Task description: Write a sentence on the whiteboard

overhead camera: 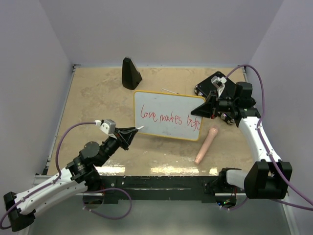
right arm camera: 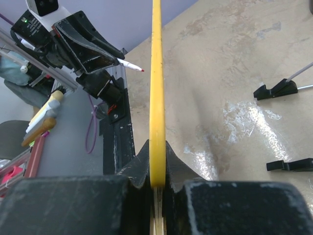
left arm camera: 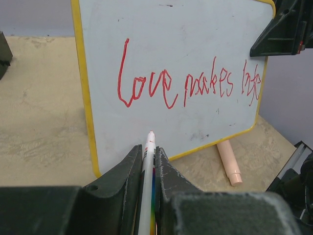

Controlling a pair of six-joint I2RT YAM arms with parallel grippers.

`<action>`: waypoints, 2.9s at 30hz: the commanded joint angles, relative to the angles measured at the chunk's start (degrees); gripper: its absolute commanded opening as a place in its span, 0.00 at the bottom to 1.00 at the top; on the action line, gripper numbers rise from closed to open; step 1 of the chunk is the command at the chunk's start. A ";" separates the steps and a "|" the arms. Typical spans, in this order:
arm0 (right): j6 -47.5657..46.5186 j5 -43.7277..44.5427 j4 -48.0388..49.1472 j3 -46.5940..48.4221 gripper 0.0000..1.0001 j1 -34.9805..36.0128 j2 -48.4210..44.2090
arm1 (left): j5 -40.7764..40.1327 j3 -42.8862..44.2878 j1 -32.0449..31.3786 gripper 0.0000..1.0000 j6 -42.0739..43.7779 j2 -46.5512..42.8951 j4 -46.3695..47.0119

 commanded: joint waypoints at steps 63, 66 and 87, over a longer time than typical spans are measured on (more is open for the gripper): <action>6.26 -4.64 11.20 -2.75 0.00 -0.02 -2.61 | -0.61 1.40 3.53 0.00 -1.20 9.60 0.80; 6.35 -4.64 11.20 -2.75 0.00 0.07 -2.70 | 0.45 1.58 3.70 0.00 -1.99 10.65 0.36; 6.88 -4.81 12.08 -3.19 0.00 -0.02 -2.96 | 2.47 7.20 6.78 0.00 0.91 18.30 6.51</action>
